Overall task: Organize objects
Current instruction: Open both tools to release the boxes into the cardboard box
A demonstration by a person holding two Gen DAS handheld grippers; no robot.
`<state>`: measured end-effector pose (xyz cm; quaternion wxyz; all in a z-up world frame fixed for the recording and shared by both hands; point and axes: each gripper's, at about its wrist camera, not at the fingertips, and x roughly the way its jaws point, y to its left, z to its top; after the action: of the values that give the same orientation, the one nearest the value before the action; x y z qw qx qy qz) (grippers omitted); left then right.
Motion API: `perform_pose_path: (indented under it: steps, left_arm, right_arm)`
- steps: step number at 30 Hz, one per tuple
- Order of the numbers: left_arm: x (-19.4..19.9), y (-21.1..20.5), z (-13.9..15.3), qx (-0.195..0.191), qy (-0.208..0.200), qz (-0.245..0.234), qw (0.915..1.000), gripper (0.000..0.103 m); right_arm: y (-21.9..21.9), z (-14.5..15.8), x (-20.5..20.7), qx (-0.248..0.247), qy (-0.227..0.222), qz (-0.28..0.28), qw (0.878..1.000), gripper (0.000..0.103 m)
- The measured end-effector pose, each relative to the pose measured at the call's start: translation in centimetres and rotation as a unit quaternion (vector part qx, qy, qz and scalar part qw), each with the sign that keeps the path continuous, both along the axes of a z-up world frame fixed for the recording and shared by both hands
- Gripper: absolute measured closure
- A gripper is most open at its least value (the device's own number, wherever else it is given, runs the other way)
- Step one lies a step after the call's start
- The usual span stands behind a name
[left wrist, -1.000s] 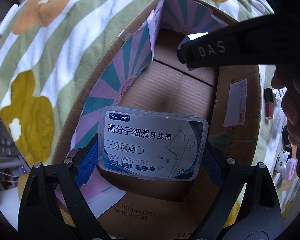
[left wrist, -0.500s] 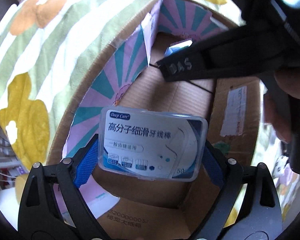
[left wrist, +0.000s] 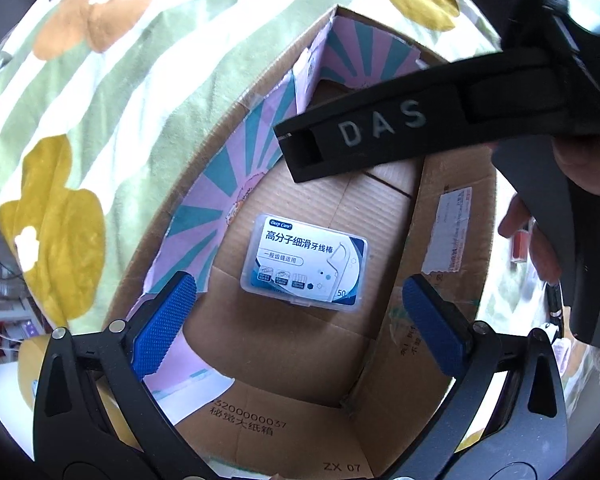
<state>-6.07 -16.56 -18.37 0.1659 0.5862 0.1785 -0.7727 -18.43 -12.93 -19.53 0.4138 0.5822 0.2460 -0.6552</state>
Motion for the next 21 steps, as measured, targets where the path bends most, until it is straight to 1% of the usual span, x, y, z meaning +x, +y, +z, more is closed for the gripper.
perform_pose_path:
  steps: [3,5,9,14,15,17,21]
  left_arm:
    - [0.2,-0.1,1.2,-0.004,0.008,-0.005,0.9999,0.0]
    - [0.4,1.3,2.0,-0.007,0.014,-0.012,0.9998,0.0]
    - [1.6,2.5,4.1,-0.019,0.024,-0.031,0.999,0.0]
    - [3.7,3.6,7.0,-0.031,0.036,-0.053,0.9975,0.0]
    - [4.3,4.6,7.5,-0.033,0.038,-0.059,0.997,0.0]
    - [5.0,4.3,8.1,-0.035,0.043,-0.071,0.996,0.0]
    - [6.1,5.2,10.4,-0.035,0.053,-0.098,0.9931,0.0]
  right_arm:
    - [0.6,1.7,0.7,-0.008,0.01,-0.002,1.0,0.001]
    - [1.2,3.1,1.1,-0.016,0.011,-0.009,1.0,0.001]
    - [2.2,5.9,2.6,-0.023,0.022,-0.025,0.999,0.001]
    - [3.5,9.1,4.8,-0.031,0.032,-0.055,0.997,0.001]
    - [4.0,9.9,5.2,-0.032,0.036,-0.061,0.997,0.001]
    - [5.2,11.4,5.9,-0.033,0.045,-0.074,0.996,0.001]
    - [7.8,14.0,7.5,-0.038,0.058,-0.109,0.992,0.001]
